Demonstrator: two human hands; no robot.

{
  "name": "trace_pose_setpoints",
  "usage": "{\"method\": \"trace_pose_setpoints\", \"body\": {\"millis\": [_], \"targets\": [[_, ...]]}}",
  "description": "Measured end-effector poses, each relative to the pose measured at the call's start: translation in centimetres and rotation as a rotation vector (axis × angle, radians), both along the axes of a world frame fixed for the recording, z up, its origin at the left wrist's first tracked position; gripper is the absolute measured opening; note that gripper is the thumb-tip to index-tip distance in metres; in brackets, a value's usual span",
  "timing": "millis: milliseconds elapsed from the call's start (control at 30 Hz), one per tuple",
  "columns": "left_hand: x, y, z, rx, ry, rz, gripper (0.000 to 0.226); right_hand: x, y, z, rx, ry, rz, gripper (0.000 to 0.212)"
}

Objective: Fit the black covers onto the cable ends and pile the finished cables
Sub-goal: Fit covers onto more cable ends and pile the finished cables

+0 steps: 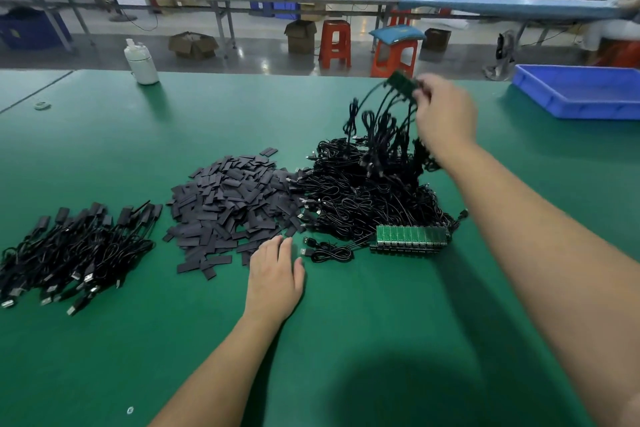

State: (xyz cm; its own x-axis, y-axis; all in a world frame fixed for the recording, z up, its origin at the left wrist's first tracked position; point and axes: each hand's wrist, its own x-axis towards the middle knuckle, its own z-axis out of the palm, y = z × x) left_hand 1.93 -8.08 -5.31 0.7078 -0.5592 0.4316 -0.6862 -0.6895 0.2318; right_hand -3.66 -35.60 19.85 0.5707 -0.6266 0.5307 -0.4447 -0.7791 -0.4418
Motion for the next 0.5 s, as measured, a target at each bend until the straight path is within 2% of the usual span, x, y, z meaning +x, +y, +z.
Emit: {"method": "trace_pose_setpoints", "body": {"millis": [67, 233, 367, 500], "targets": [[0.1, 0.0, -0.1, 0.010, -0.001, 0.005, 0.042, 0.0, 0.0, 3.3, -0.006, 0.003, 0.073, 0.024], [0.1, -0.1, 0.0, 0.017, 0.024, 0.023, 0.040, -2.9, 1.9, 7.7, -0.071, 0.272, 0.361, 0.023], [0.0, -0.2, 0.2, -0.017, 0.069, 0.031, 0.039, -5.8, 2.7, 7.8, 0.159, 0.415, 0.466, 0.015], [-0.1, -0.1, 0.9, -0.112, 0.094, 0.011, 0.033, -7.4, 2.5, 5.0, 0.364, 0.564, 0.540, 0.010]]}}
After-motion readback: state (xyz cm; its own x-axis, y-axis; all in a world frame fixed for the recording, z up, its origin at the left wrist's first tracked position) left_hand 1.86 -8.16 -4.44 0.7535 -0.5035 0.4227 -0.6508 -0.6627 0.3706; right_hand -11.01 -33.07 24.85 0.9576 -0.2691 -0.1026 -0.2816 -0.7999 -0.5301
